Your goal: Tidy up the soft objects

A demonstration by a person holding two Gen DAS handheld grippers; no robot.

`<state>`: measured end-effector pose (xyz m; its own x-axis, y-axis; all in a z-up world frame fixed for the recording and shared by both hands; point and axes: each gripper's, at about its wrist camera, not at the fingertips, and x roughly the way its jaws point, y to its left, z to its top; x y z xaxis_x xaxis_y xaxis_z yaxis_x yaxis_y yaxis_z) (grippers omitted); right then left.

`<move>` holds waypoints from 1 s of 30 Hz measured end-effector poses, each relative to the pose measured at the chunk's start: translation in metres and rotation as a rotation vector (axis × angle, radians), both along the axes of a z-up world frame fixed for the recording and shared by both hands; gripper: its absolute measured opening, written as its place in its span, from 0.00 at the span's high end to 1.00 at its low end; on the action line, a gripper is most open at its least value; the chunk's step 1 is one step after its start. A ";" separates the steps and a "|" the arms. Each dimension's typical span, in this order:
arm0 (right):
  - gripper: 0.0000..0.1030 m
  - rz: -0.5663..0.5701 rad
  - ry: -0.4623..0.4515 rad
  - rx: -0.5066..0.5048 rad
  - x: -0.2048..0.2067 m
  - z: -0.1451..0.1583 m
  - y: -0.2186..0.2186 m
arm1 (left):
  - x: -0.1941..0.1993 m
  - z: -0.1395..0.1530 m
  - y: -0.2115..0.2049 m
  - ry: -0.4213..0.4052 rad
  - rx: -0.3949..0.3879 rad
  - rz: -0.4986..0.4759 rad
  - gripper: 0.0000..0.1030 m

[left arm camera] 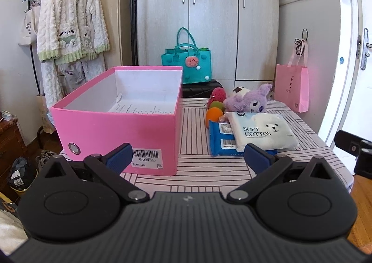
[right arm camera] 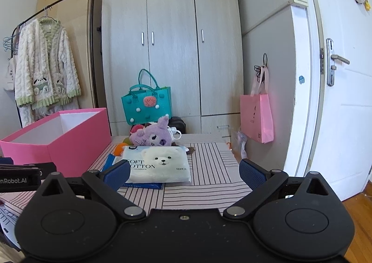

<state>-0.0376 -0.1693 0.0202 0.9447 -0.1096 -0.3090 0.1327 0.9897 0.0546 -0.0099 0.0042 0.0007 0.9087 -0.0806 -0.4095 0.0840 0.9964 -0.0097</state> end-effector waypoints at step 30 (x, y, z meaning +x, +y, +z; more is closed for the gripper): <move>0.24 0.273 0.234 0.311 0.123 -0.016 -0.091 | 0.105 0.009 -0.087 0.076 0.015 -0.290 0.23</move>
<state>0.0850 -0.2606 0.0037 0.8271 0.2643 -0.4960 -0.0854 0.9314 0.3539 0.0946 -0.0832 0.0100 0.8156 -0.3256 -0.4783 0.3643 0.9312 -0.0127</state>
